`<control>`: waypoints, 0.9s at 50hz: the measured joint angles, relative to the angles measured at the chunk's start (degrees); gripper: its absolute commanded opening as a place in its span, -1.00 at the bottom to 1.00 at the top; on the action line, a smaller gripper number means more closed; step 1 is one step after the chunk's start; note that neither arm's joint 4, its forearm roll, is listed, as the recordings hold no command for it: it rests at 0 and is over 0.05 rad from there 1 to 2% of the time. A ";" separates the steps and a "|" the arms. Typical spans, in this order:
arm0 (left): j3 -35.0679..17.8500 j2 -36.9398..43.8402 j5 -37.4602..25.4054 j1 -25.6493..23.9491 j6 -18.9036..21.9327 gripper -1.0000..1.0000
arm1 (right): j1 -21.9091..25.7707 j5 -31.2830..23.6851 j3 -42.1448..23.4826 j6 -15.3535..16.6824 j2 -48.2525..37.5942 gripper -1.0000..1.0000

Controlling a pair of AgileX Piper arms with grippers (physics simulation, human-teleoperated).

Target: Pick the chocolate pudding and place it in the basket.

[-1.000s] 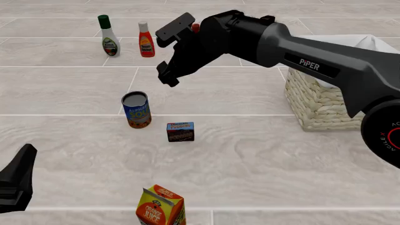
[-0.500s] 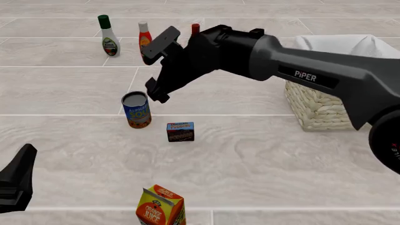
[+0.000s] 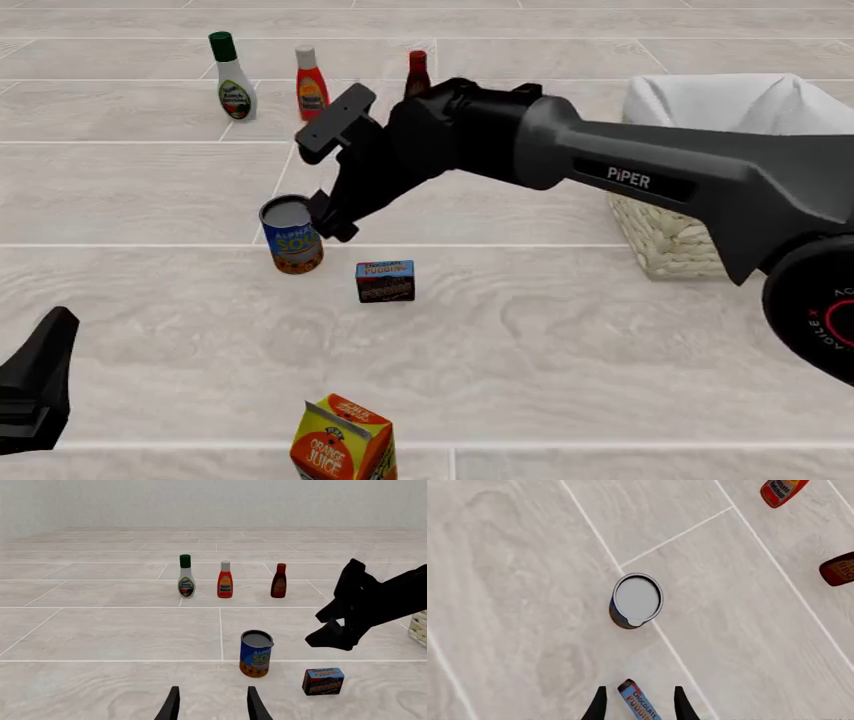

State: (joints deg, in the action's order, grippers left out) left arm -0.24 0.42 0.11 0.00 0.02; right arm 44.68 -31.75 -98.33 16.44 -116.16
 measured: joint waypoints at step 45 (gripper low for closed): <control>0.00 0.00 0.00 0.00 0.00 1.00 | -1.49 -1.10 0.31 0.32 -4.47 1.00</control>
State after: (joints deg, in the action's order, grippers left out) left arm -0.24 0.42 0.11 0.00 0.02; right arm 43.19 -32.85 -98.02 16.76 -120.63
